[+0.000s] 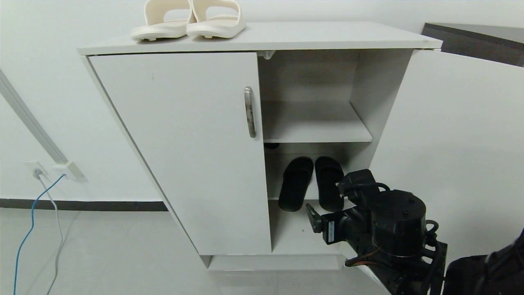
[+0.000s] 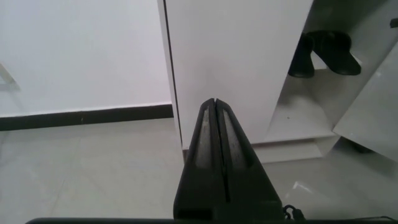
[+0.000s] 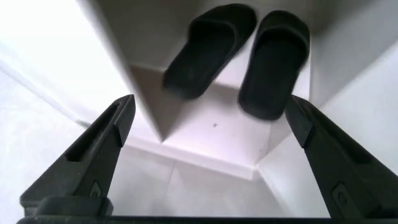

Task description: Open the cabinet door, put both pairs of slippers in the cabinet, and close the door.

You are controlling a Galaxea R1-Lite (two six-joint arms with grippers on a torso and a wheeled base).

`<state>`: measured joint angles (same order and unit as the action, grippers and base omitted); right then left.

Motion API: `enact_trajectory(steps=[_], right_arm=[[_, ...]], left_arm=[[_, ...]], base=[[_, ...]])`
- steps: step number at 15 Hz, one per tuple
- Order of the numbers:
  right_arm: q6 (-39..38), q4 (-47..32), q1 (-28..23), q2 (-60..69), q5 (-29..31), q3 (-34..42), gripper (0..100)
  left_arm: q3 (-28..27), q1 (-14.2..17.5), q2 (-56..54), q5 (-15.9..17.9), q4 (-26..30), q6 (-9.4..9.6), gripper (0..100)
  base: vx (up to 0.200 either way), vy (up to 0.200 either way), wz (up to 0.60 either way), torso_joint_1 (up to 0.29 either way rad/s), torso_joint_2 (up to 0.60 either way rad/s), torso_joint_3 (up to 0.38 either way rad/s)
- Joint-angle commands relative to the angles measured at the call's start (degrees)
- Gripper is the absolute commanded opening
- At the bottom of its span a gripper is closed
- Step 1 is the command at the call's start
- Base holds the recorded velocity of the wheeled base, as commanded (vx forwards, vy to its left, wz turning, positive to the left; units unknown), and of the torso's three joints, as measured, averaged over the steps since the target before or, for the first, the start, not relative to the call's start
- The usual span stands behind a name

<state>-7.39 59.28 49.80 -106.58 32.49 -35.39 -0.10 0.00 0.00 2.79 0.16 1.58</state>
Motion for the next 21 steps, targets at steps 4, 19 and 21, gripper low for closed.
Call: enact_trajectory(steps=[4, 19, 21], right_arm=[[0.0, 0.0, -0.1, 0.4, 0.0, 0.2, 100], [0.2, 0.2, -0.1, 0.6, 0.2, 1.0, 100], [0.2, 0.2, -0.1, 0.7, 0.2, 1.1, 100]], left_arm=[[0.0, 0.0, 0.1, 0.0, 0.0, 0.09, 0], [0.0, 0.0, 0.1, 0.0, 0.0, 0.09, 0], [0.0, 0.0, 0.1, 0.0, 0.0, 0.26, 0]], base=[[0.000, 0.000, 0.00, 0.000, 0.00, 0.000], [0.000, 0.000, 0.00, 0.001, 0.00, 0.039], [0.000, 0.000, 0.00, 0.002, 0.00, 0.190]])
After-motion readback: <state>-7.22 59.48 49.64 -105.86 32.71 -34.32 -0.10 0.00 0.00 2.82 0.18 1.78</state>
